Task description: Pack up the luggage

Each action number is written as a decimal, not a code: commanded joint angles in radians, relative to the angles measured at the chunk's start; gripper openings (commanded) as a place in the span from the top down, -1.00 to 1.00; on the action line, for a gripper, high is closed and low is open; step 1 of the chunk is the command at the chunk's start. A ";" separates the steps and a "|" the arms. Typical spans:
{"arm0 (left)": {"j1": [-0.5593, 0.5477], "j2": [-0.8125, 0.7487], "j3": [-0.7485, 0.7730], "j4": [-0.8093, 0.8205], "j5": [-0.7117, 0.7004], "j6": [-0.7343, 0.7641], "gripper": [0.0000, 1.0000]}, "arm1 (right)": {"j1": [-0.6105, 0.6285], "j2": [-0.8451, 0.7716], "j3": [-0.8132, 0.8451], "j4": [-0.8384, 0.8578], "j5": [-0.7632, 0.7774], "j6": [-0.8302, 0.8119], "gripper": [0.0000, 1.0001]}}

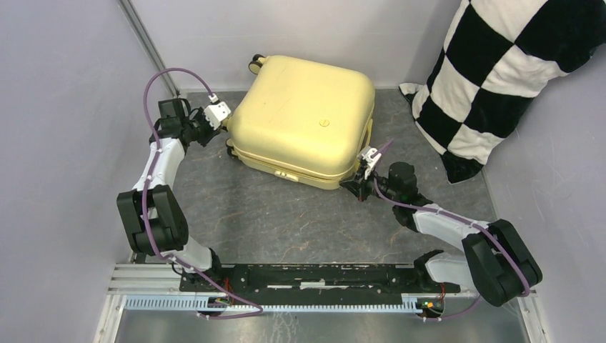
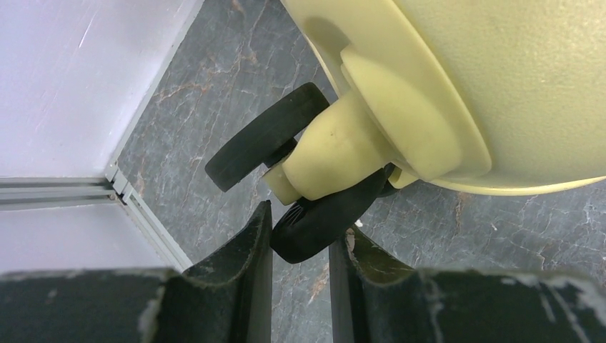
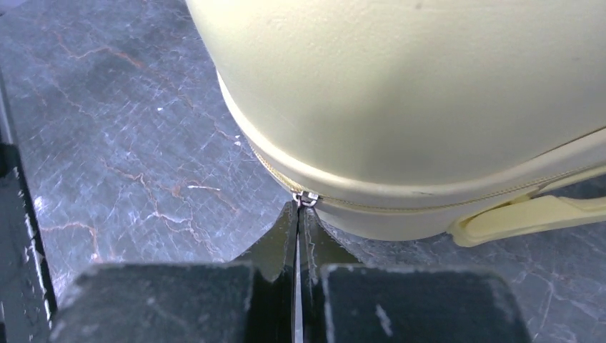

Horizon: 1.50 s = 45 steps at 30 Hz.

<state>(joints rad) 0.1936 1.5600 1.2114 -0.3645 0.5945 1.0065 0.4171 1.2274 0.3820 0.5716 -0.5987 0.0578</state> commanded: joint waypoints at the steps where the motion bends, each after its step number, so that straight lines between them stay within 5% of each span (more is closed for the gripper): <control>1: -0.017 -0.105 -0.004 0.042 -0.002 -0.181 0.95 | 0.152 0.029 0.042 -0.009 0.240 0.112 1.00; 3: -0.023 -0.141 -0.026 0.021 0.007 -0.179 0.96 | 0.208 0.038 0.064 -0.010 0.406 0.150 1.00; 10: -0.023 -0.249 -0.084 -0.137 -0.008 -0.097 0.96 | 0.216 0.065 0.106 0.094 0.554 0.223 0.98; 22: -0.020 -0.539 -0.207 -0.425 -0.016 0.006 0.96 | -0.109 0.188 0.265 0.086 0.244 0.168 0.96; 26: -0.025 -0.556 -0.225 -0.387 -0.039 -0.076 0.96 | -0.126 0.269 0.386 -0.033 0.167 0.052 0.90; 31: -0.032 -0.511 -0.179 -0.214 -0.106 -0.233 0.95 | -0.152 0.248 0.289 0.020 0.155 0.041 0.84; 35: -0.041 -0.448 -0.110 -0.247 -0.101 -0.220 0.93 | -0.159 0.237 0.213 0.069 0.128 0.065 0.52; 37: -0.040 -0.406 -0.051 -0.392 -0.070 -0.115 0.41 | -0.162 0.224 0.181 0.092 0.142 0.079 0.30; 39: -0.038 -0.366 0.000 -0.568 -0.043 0.012 -0.81 | -0.166 0.208 0.157 0.111 0.150 0.092 0.15; 40: -0.035 -0.359 0.012 -0.619 -0.025 0.055 -0.97 | -0.168 0.201 0.146 0.123 0.147 0.096 0.10; 45: -0.041 -0.320 0.029 -0.763 0.063 0.193 -0.99 | -0.188 0.155 0.108 0.139 0.154 0.114 -0.08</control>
<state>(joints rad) 0.1612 1.2072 1.1988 -0.9195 0.5591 1.0298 0.2512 1.4467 0.5125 0.6193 -0.4355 0.1486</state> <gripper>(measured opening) 0.993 0.520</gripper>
